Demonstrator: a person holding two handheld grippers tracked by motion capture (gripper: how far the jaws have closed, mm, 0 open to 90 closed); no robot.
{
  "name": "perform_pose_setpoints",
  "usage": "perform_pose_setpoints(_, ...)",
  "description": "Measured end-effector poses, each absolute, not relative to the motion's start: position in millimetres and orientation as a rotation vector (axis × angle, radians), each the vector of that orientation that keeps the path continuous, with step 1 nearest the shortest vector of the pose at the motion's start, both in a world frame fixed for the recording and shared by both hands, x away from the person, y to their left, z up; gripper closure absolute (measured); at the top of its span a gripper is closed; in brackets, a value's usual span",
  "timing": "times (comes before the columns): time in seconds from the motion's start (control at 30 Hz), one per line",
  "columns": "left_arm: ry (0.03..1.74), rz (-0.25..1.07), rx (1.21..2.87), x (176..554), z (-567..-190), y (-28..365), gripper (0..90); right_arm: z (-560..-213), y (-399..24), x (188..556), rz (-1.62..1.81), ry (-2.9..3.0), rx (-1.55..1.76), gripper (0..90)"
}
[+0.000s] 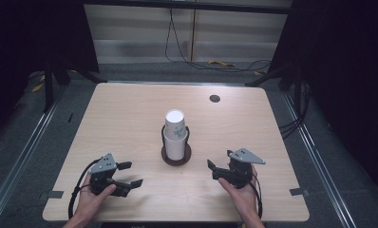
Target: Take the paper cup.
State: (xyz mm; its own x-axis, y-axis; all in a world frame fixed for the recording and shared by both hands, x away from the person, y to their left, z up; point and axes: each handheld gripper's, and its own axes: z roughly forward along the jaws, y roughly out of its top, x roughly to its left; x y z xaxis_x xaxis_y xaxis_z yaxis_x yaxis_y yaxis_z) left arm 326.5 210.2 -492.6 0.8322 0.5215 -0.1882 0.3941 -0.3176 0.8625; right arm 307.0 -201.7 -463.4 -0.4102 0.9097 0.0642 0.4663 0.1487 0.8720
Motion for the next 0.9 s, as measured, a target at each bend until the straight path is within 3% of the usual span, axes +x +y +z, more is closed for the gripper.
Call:
perform_pose_setpoints(0.17,0.694,0.151,1.939,328.4,-492.6,211.6,17.3,-461.8,-198.2,306.7,1.223,1.970,1.293,22.6)
perform_pose_setpoints(0.9,0.686,0.146,1.950,330.1,-493.2,210.4,17.2,-441.3,-187.0,311.0,1.328,2.057,1.175,26.1)
